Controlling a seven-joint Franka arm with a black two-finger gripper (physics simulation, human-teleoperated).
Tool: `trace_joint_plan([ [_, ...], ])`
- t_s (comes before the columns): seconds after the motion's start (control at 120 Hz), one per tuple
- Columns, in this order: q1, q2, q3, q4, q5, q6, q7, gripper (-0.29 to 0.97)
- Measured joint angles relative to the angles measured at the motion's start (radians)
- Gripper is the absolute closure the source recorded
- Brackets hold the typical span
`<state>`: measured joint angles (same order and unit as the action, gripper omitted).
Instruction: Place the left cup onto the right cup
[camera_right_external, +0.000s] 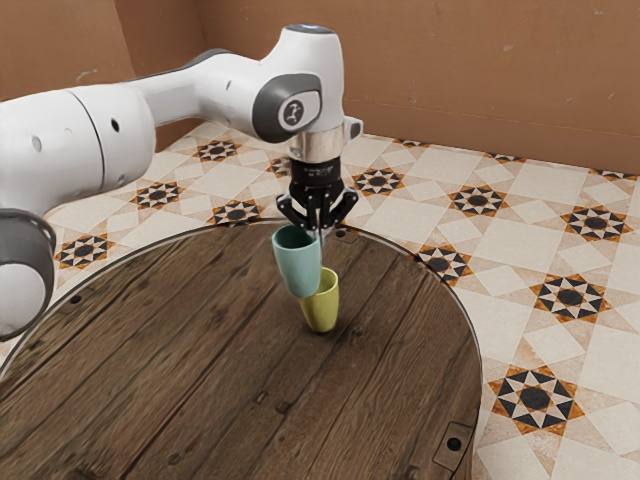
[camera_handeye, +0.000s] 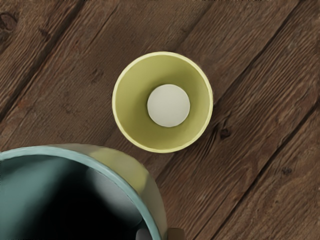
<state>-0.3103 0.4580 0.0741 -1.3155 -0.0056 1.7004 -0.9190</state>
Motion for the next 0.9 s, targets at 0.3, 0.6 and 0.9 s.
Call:
trace_joint_plan([
  [0.3,-0.005,0.052,0.000,0.073,0.000,-0.021,0.016,0.79],
  [0.6,0.000,0.106,-0.005,0.133,0.000,-0.028,0.029,0.79],
  [0.9,0.030,0.108,-0.006,0.134,0.000,-0.029,0.040,0.79],
])
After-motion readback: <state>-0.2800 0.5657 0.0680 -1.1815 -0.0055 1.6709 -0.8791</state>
